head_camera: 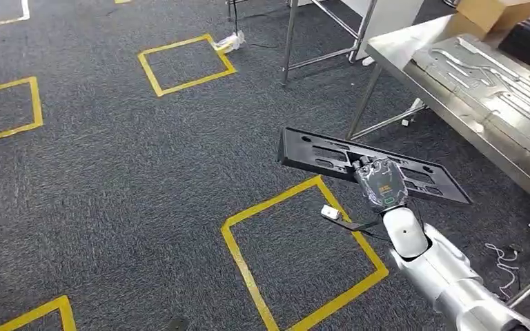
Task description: Take the parts from the cabinet and place them on the table.
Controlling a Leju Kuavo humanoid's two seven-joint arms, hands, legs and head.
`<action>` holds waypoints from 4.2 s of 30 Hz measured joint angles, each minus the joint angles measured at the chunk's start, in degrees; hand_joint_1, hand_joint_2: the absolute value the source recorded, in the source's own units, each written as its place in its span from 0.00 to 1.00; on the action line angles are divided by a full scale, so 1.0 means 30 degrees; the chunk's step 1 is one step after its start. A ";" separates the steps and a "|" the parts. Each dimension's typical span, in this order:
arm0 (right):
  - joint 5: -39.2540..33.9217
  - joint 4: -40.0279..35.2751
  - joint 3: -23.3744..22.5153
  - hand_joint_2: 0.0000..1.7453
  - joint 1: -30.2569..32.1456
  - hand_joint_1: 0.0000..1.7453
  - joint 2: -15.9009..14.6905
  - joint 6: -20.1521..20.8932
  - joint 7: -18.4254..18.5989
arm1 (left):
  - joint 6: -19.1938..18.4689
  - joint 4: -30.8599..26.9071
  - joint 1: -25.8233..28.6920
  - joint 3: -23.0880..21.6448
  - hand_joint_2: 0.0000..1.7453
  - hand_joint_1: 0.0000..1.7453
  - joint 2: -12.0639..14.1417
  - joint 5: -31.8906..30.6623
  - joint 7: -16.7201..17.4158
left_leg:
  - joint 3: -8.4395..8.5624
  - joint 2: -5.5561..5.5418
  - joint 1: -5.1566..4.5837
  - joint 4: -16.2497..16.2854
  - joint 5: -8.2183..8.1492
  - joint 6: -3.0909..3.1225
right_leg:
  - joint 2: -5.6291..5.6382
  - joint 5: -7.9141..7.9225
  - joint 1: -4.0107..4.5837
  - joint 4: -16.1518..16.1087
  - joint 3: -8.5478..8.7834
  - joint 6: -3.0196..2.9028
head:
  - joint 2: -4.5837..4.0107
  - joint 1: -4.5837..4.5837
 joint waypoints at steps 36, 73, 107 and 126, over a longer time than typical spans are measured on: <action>0.0000 0.0787 0.0036 1.00 -0.0660 1.00 -0.0350 -0.0007 -0.0066 | -0.0131 -0.0036 -0.0237 0.0014 1.00 0.00 -0.0233 -0.0205 0.0139 | 0.0451 0.1037 -0.0172 -0.0089 -0.0357 -0.0581 | 0.0149 -0.0077 0.0346 -0.0966 0.0314 -0.0624 | 0.0000 0.0073; 0.0000 0.3548 0.4831 1.00 -0.3377 1.00 0.1822 0.0634 0.0080 | 0.0394 -0.0036 -0.0116 0.0517 1.00 0.00 -0.0758 0.0327 0.2259 | -0.3158 -0.1423 0.0113 0.5695 -0.1982 -0.0794 | 0.0948 -0.0298 0.0019 -0.1129 0.0796 -0.0989 | 0.0000 0.0036; -0.0029 0.3876 0.7344 1.00 -0.4997 1.00 0.3315 0.1239 -0.1020 | 0.0313 -0.0036 -0.0015 0.0641 1.00 0.00 -0.0758 0.0160 0.2040 | -0.1749 -0.1462 0.0074 0.1553 0.0798 -0.0667 | 0.1034 -0.1133 0.0179 -0.0843 0.1614 -0.1117 | 0.0000 -0.0036; -0.0037 0.3803 0.7206 1.00 -0.6645 1.00 0.3060 0.1319 -0.0583 | 0.0285 -0.0022 0.0041 0.0801 1.00 0.00 -0.0707 0.0131 0.2054 | 0.0647 -0.1534 0.0062 -0.0539 -0.0251 -0.0520 | 0.0844 0.0305 0.0147 -0.1062 -0.0127 -0.0483 | 0.0000 -0.0074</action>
